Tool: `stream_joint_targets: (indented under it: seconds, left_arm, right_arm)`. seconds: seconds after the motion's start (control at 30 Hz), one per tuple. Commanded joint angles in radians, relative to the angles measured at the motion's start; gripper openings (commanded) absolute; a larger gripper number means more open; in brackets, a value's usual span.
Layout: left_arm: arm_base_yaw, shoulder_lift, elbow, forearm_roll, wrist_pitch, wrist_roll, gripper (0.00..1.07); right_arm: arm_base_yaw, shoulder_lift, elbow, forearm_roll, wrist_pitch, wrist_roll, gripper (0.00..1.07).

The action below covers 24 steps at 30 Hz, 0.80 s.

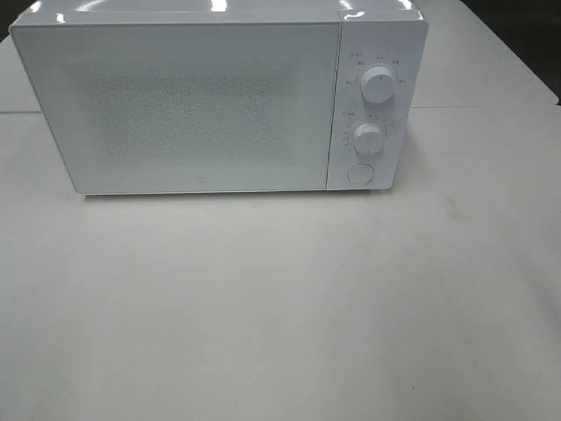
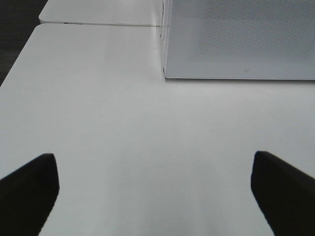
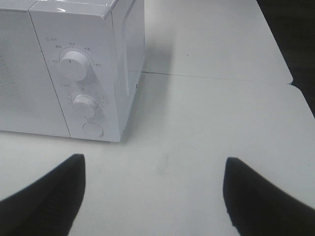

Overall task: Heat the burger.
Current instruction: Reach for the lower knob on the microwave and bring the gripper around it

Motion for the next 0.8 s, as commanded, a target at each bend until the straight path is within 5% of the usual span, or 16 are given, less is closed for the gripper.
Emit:
stream_joint_targets:
  seconds: [0.03,0.43,0.5,0.8]
  left_arm:
    - [0.002,-0.023,0.003,0.000,0.000,-0.004,0.98]
    - [0.002,-0.023,0.003,0.000,0.000,-0.004,0.98]
    - [0.002,-0.023,0.003,0.000,0.000,-0.004,0.98]
    - [0.002,-0.023,0.003,0.000,0.000,-0.004,0.98]
  right_arm:
    - [-0.003,0.099,0.002,0.002,-0.154,0.027,0.75]
    - [0.000,0.349,0.002,-0.009,-0.471,0.025,0.75]
    - [0.000,0.434,0.038,-0.007,-0.642,0.013,0.75]
    - [0.015,0.541,0.122,0.054,-0.808,-0.053,0.75]
